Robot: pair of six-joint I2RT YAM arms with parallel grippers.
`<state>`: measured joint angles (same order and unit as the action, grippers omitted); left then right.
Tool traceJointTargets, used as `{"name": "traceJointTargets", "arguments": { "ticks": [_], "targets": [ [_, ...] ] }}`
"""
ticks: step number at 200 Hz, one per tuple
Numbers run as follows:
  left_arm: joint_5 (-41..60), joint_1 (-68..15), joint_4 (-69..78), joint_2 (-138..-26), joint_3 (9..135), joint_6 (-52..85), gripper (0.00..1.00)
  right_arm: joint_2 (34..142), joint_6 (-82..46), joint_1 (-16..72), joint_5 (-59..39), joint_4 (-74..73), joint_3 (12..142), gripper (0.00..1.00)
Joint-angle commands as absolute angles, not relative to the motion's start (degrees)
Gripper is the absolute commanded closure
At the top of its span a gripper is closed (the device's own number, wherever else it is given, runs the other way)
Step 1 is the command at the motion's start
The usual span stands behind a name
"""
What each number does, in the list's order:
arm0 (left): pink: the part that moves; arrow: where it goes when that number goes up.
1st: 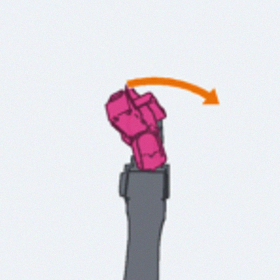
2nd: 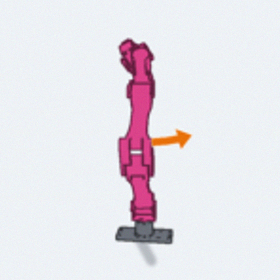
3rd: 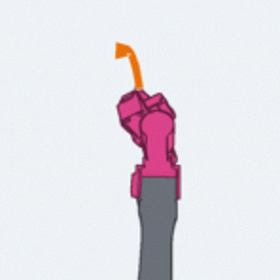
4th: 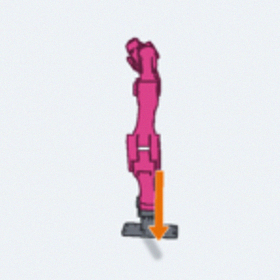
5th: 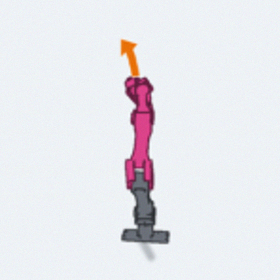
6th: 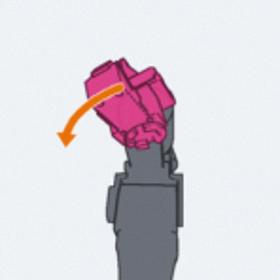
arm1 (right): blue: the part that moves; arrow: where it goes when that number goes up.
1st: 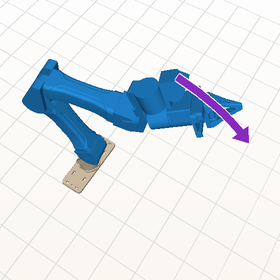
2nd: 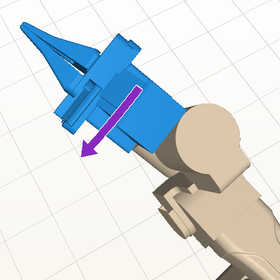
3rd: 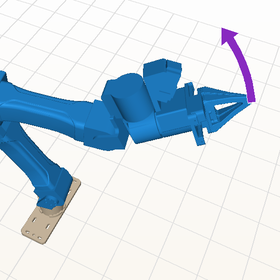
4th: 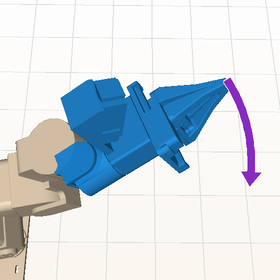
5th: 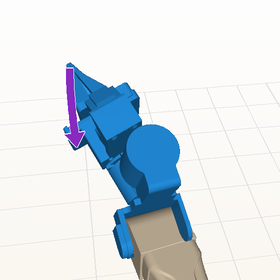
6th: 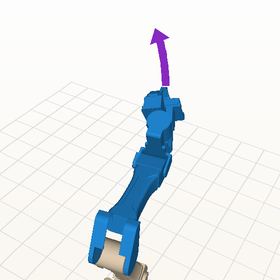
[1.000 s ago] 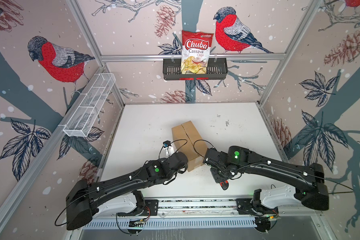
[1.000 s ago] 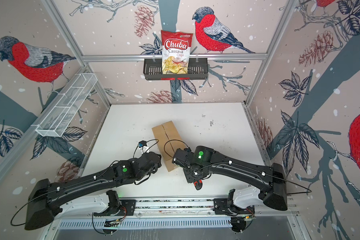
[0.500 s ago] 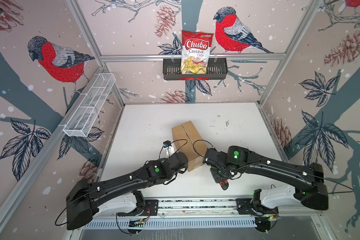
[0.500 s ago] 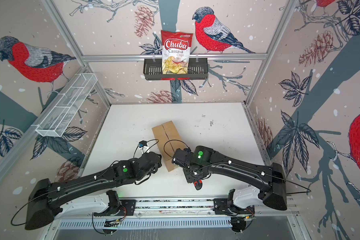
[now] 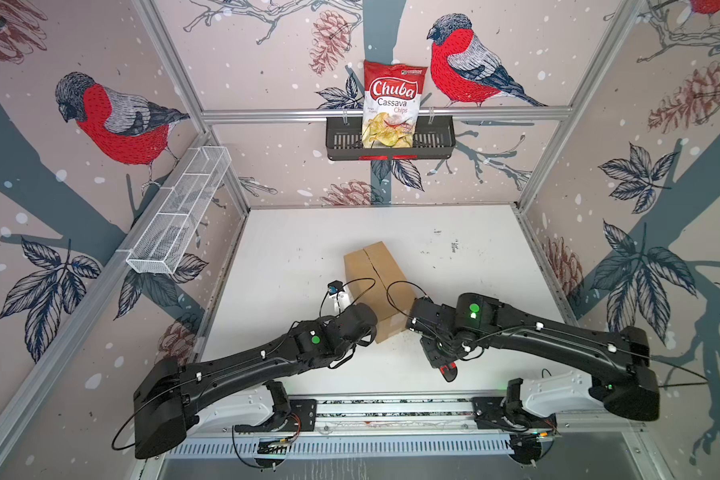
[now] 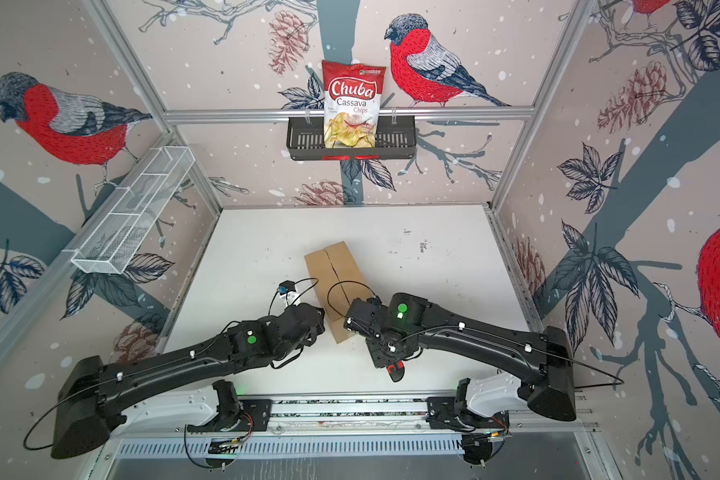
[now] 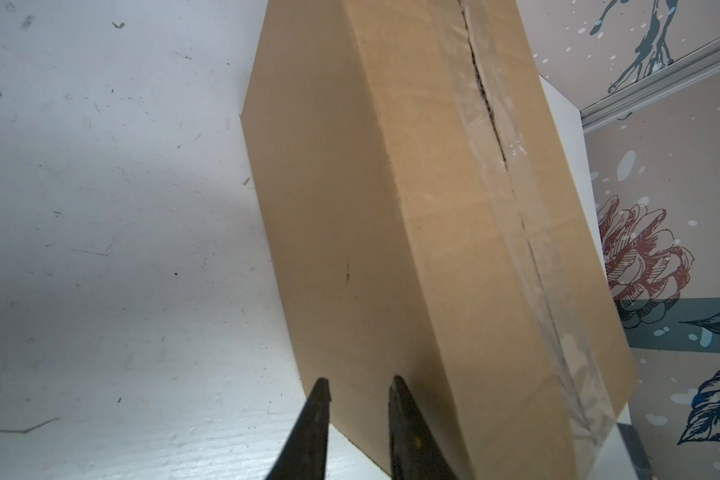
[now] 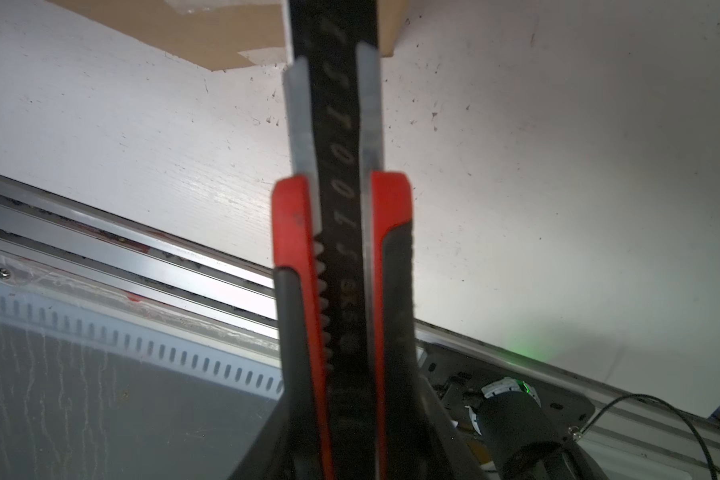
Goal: Unpack the express box
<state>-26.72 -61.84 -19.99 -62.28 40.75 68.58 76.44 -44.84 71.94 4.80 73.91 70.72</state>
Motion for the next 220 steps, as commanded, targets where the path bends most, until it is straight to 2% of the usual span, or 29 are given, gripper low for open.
{"name": "traceJointTargets", "arguments": {
  "ticks": [1,220],
  "targets": [
    [-26.2,-62.0,-18.8,-62.3,40.7,68.6,0.73,76.4,-44.7,72.1,5.0,74.2,71.0,0.94],
    [-26.3,-62.3,-18.2,-62.5,40.5,68.7,0.74,77.0,-44.8,72.8,5.0,72.6,71.3,0.94]
  ]
}}
